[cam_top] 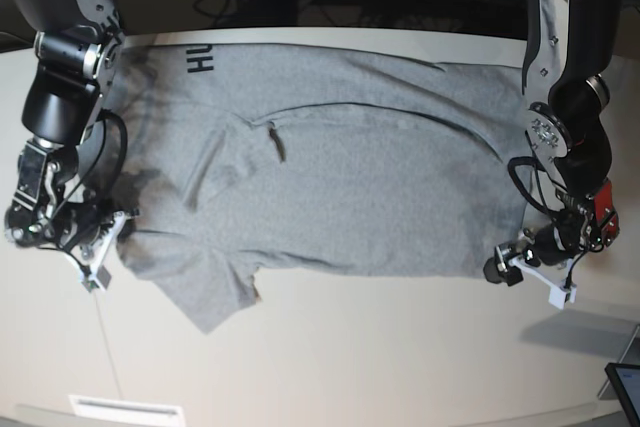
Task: Fold the T-shirt properly
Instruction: 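Slide the left gripper along the shirt side to the hem corner and grasp, then lift the shirt side with both grippers and fold it over toward the collar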
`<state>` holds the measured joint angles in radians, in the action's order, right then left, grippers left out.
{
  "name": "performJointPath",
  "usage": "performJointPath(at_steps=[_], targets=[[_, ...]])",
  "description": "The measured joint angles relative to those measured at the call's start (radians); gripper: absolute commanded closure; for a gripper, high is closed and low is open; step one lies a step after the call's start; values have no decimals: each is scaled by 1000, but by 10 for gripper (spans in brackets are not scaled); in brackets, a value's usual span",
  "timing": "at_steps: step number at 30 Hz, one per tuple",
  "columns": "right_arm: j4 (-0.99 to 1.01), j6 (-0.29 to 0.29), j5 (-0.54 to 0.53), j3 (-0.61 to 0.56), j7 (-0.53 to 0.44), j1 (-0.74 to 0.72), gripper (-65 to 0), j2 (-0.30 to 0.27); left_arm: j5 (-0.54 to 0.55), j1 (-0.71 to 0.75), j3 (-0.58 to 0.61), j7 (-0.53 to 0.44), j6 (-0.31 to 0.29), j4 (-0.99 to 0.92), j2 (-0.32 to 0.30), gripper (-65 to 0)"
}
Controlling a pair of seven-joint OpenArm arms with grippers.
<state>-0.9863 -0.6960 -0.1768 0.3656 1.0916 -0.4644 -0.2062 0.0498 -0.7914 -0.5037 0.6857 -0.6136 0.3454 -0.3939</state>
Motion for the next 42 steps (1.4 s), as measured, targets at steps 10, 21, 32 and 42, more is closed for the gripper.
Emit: performJointPath(at_steps=[10, 21, 32, 42], targets=[[0, 0, -1, 0, -2, 2, 0, 0, -13, 2, 8, -1, -61, 3, 16, -527], [-2, 0, -3, 0, -2, 2, 0, 0, 2, 13, 9, -10, -84, 7, 37, -422], [-2, 0, -2, 0, -2, 2, 0, 0, -9, 22, 17, 9, -76, 6, 32, -7], [-6, 0, 19, -103, -52, 2, 0, -8, -20, 80, 92, 40, -78, 148, 36, 0]])
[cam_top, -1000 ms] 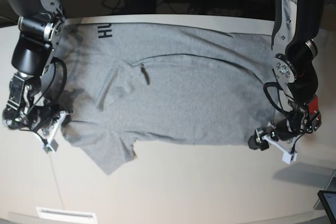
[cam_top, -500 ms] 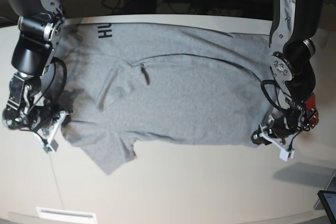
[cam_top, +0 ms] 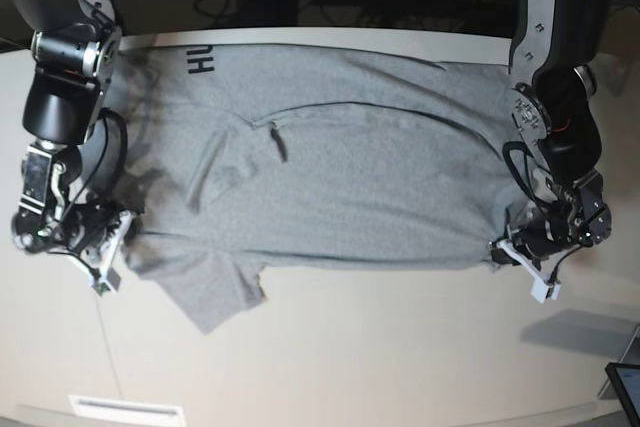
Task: Fold the T-shirt properly
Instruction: 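Lift the shirt side with both grippers and fold it over toward the collar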
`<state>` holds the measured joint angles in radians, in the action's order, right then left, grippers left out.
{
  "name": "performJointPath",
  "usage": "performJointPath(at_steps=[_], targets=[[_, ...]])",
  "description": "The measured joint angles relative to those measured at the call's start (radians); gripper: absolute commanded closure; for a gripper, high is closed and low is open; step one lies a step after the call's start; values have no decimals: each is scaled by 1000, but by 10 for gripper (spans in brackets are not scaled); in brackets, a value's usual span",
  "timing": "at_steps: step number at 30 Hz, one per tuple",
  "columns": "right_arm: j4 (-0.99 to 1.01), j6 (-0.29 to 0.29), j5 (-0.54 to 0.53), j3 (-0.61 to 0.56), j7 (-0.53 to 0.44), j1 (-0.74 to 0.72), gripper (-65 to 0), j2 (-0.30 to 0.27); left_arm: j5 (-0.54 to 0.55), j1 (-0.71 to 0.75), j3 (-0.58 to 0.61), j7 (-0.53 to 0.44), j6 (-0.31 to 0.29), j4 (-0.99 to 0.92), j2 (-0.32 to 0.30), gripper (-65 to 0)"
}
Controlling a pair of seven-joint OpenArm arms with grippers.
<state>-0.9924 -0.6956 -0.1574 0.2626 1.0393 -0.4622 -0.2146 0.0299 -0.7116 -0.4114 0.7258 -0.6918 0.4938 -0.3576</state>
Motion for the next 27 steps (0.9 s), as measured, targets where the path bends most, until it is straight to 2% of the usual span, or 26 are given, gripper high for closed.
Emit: performJointPath(at_steps=[3, 11, 16, 18, 22, 27], targets=[[0, 0, -13, -35, -39, 5, 0, 6, -6, 4, 0, 3, 3, 20, -3, 0], [1, 0, -9, -36, -104, 14, 0, 5, -7, 5, 0, 4, 2, 22, -5, 0], [3, -1, -7, -42, -130, 18, 0, -14, -3, -3, 89, 3, 3, 27, 8, 0], [3, -1, -3, -42, -137, 18, 0, -29, -4, 3, 93, 11, 2, 65, 28, 0], [3, -4, 0, -43, -155, 19, 0, -62, -2, 11, 91, 102, 1, 174, 35, 0], [-55, -4, 1, -45, -148, 34, 0, -64, 11, 84, 101, 164, -2, 383, 72, 0]])
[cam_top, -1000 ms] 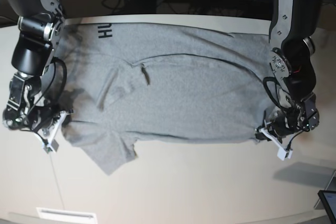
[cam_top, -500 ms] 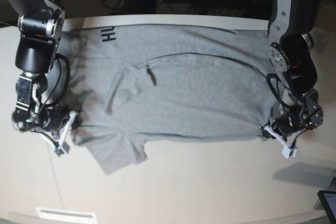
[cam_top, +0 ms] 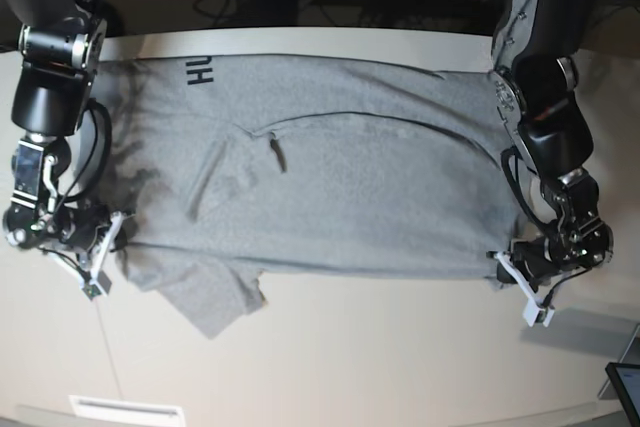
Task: Fold the T-shirt properly
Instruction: 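Lift the shirt side with both grippers and fold it over toward the collar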
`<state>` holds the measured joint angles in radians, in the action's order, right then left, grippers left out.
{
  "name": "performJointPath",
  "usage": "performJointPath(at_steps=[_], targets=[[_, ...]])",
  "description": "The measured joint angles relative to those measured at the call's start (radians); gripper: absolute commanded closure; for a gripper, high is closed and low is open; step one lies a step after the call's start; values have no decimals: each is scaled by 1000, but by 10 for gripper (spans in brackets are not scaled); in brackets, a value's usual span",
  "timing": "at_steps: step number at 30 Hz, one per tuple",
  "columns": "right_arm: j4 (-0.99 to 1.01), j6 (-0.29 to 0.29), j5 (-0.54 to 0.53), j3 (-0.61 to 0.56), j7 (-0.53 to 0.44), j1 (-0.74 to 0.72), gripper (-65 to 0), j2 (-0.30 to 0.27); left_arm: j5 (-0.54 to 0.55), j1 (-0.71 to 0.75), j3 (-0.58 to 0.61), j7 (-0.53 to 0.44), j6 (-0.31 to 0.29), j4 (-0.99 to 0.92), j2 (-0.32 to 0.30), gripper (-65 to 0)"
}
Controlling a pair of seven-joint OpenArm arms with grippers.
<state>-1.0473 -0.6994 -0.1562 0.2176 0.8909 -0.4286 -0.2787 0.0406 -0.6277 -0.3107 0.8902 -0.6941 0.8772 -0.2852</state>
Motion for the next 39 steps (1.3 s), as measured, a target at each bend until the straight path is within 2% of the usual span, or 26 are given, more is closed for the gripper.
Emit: performJointPath(at_steps=[4, 11, 27, 31, 39], targets=[[-95, 0, 0, 0, 1, 36, 0, 0, -12, 84, 3, 60, -3, 139, 23, 0], [-218, -4, -12, 0, 44, 80, 0, 0, 2, 148, 3, 98, -6, 304, 28, 0], [-424, -7, -20, 1, 161, 188, 0, 0, 14, 277, 5, 233, -12, 574, 31, 0], [-459, -7, -24, 1, 192, 197, 0, 0, 19, 313, -2, 304, -14, 643, 31, 0], [-487, -7, -28, 3, 259, 238, 0, 6, 24, 419, 9, 334, -14, 743, 32, 0]])
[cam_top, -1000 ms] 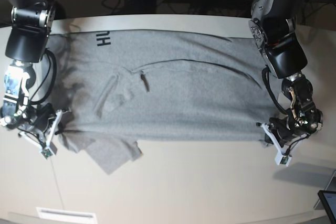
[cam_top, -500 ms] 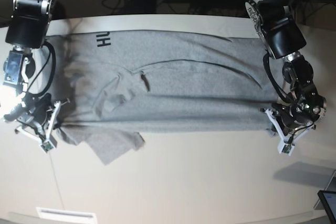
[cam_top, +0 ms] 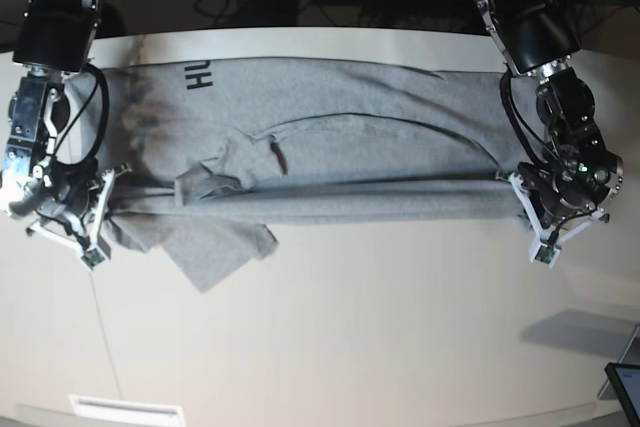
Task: Fold the T-shirt properly
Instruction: 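Lift the shirt side with both grippers and fold it over toward the collar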
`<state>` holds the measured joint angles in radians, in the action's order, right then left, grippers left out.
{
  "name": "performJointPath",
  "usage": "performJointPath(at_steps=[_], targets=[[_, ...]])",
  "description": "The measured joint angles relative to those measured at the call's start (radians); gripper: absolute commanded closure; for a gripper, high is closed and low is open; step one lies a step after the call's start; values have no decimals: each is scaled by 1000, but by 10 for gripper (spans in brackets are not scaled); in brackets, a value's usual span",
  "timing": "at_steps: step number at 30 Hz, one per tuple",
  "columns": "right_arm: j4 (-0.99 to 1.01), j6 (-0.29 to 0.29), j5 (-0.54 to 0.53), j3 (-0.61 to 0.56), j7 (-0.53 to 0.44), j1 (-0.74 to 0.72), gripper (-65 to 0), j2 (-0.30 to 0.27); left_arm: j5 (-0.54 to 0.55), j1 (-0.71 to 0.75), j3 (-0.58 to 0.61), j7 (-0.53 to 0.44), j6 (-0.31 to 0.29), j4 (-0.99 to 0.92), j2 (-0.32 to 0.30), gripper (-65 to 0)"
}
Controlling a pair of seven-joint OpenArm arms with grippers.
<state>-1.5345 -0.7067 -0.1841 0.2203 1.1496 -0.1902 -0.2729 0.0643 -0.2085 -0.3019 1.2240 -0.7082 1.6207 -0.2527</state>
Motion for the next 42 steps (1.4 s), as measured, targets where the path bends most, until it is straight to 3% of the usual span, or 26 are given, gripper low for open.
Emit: performJointPath(at_steps=[8, 14, 18, 24, 40, 42], targets=[[0, 0, -4, 1, 47, 29, 0, 3, -4, 70, 2, 0, 0, 2, -2, 0], [0, 1, 5, 3, 76, 35, 0, 3, -15, 88, 105, 3, 1, 2, -8, 0], [0, 1, 4, 76, 102, 50, -1, 39, -16, 90, 115, 3, 1, -1, -6, 0], [0, 4, 8, 88, 127, 53, -3, 41, -15, 90, 175, 2, 2, -1, -20, 0], [0, 4, 4, 88, 123, 66, -3, 42, -11, 112, 181, -4, 2, 3, -47, 0], [0, 4, 4, 88, 123, 66, -4, 42, -15, 118, 228, 3, 2, 3, -70, 0]])
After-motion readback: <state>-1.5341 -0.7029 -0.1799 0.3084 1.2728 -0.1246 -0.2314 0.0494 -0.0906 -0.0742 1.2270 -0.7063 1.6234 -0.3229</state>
